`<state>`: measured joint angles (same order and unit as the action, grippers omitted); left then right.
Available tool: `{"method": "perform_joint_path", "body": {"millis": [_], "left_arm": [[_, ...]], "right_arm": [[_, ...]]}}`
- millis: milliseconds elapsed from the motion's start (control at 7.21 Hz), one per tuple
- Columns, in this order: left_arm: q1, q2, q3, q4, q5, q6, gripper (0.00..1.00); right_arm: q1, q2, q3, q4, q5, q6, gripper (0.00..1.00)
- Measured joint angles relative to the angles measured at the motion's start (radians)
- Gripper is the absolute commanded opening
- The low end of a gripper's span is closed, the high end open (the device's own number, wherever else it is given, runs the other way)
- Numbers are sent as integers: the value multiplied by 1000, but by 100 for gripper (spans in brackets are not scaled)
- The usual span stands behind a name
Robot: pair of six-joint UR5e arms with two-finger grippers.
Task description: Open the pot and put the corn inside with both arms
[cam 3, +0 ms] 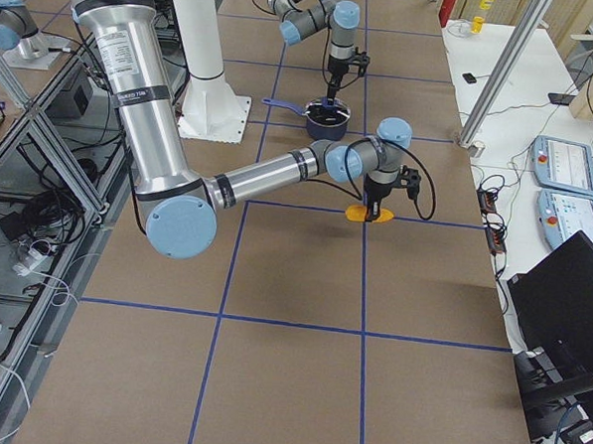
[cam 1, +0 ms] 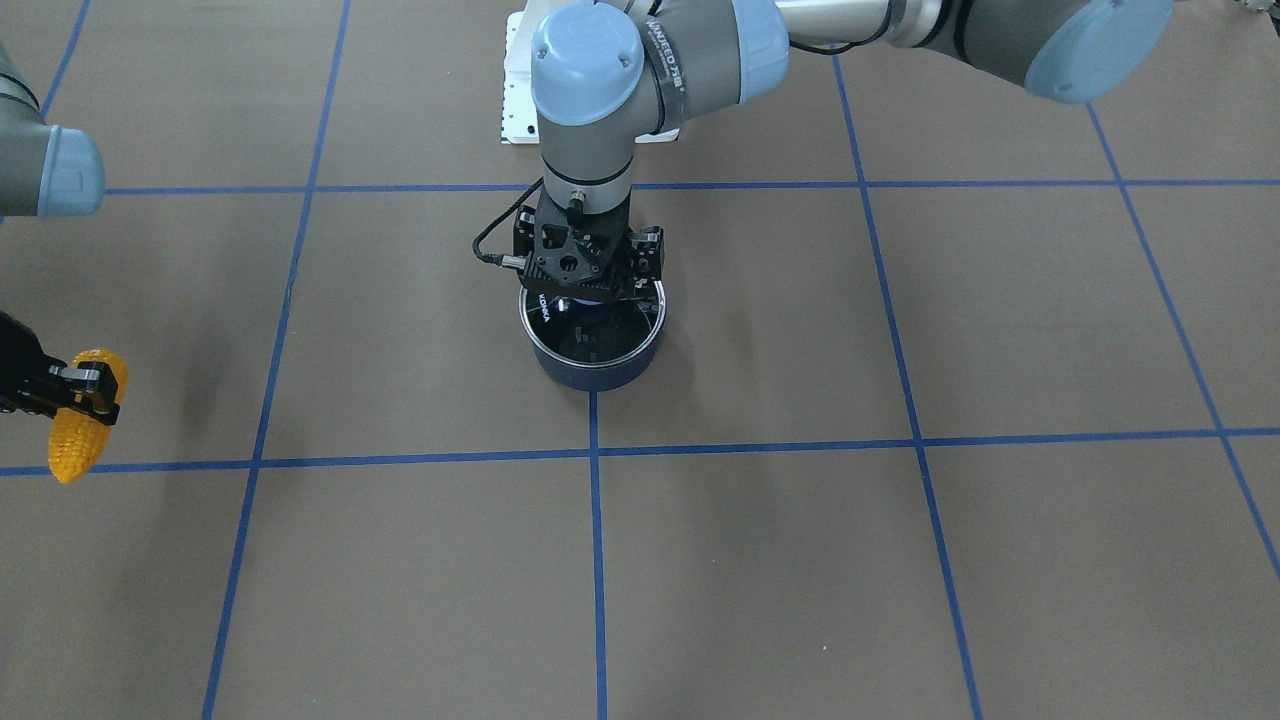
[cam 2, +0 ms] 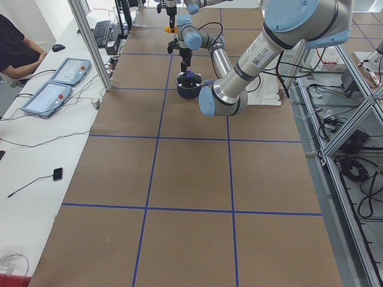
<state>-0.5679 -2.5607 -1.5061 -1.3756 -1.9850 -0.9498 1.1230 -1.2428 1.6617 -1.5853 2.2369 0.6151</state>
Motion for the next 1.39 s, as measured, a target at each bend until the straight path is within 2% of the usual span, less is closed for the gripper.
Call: {"method": "perform_joint_path", "body": {"millis": [277,832,1248,1386], "left_arm": [[9,6,8,-4,-2,23,98],[16,21,16,-23,-7,48,94],[21,22,36,-56,-10,45,64],[21,22,33,-56,-12,44,60]], "right_arm": [[-7,41,34,-56,0,30,26],[-31,70,49,-65,-3,81,27],[-38,71,53,-64,-3,83,28],[-42,71,58,-64,-3,83,28]]}}
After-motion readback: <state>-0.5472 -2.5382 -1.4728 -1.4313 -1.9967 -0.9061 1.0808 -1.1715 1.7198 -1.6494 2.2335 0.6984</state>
